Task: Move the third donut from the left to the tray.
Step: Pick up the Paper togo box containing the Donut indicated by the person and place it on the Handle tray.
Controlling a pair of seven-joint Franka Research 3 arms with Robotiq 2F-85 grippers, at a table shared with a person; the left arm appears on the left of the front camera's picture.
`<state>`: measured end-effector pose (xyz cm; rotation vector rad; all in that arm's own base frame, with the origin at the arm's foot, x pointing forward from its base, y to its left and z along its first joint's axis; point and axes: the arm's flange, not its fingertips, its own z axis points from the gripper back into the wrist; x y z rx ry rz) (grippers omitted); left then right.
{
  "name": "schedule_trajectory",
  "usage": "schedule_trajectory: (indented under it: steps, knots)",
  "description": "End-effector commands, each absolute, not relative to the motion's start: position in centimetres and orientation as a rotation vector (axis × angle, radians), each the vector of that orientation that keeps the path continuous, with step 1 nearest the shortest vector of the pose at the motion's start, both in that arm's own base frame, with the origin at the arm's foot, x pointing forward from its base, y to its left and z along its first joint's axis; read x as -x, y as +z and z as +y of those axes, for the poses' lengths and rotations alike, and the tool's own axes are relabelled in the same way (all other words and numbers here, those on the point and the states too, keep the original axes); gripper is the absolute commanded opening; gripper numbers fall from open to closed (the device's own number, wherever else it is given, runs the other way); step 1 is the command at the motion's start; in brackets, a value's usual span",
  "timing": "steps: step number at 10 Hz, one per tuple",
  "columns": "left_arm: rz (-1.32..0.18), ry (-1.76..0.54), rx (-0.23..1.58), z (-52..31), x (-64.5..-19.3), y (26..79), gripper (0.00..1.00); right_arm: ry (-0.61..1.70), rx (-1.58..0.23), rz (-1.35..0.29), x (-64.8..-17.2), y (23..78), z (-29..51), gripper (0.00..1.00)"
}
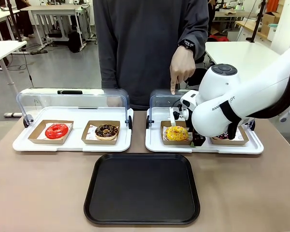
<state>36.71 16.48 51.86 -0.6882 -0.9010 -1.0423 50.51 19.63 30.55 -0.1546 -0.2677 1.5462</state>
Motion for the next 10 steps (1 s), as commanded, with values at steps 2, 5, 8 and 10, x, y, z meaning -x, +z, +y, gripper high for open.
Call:
schedule_trajectory:
  steps: [2, 5, 8, 10]
  knots:
    - [-0.911, -1.055, 0.693, 16.45, -36.58, 51.94, 1.00, 1.532, 0.155, -0.229, -51.06, 30.95, 20.18, 0.00]
    - [-0.911, -1.055, 0.693, 16.45, -36.58, 51.94, 1.00, 1.542, 0.142, -0.215, -51.12, 31.14, 20.12, 0.00]
    - [-0.911, -1.055, 0.693, 16.45, -36.58, 51.94, 1.00, 1.555, 0.134, -0.199, -51.17, 30.98, 20.06, 0.00]
    - [-0.911, -1.055, 0.693, 16.45, -36.58, 51.94, 1.00, 1.561, 0.117, -0.221, -51.29, 31.18, 19.82, 0.00]
